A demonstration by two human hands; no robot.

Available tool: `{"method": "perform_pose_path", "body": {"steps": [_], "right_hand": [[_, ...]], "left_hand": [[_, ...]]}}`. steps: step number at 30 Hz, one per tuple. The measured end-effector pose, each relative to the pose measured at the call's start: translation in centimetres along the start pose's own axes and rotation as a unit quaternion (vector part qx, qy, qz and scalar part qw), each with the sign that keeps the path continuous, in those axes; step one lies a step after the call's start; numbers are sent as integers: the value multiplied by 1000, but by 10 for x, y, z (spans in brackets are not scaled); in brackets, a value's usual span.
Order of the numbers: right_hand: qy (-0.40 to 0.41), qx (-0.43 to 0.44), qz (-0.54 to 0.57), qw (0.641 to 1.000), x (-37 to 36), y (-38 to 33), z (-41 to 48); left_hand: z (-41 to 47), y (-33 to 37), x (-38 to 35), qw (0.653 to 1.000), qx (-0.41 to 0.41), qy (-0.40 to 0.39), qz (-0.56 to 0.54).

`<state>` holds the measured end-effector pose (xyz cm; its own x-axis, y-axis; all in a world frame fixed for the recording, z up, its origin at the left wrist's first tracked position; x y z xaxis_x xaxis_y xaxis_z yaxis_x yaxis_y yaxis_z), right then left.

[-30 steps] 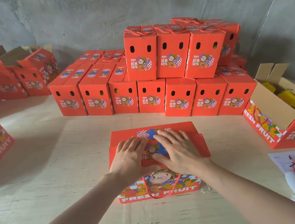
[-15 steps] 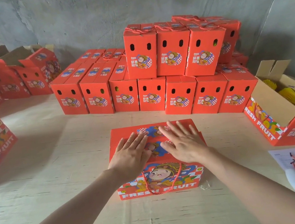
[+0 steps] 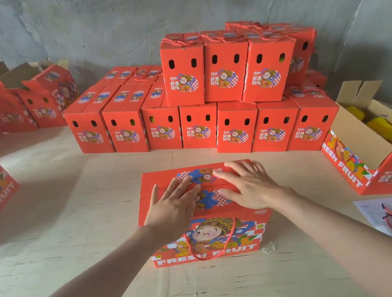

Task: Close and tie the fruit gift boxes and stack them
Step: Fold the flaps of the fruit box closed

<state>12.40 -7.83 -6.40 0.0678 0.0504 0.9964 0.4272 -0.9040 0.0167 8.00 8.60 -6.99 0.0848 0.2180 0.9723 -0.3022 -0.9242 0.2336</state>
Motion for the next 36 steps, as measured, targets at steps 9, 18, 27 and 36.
{"method": "perform_pose_path", "body": {"steps": [9,18,27,36], "right_hand": [[71,-53,70,994,6,17,21],[42,-85,198,976,-14,-48,6],[124,-112,534,829,-22,-52,12],[1,-260,818,512,-59,-40,24]], "left_hand": [[5,27,-11,990,95,103,-2],[65,-117,20,937,342,21,-64],[22,-109,4,814,391,162,-398],[-8,-84,-52,524,459,11,-717]]}}
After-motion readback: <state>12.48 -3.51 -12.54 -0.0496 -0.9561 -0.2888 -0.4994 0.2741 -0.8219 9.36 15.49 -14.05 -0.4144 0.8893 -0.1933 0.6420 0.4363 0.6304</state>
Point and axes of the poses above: each hand's wrist, its own z-axis towards the middle knuckle, its own x-axis out of the back of the hand, y = z × x, the point moved 9 cm from there along z, towards the middle knuckle, and after that the axes turned 4 degrees about -z, right-handed, at the moved point
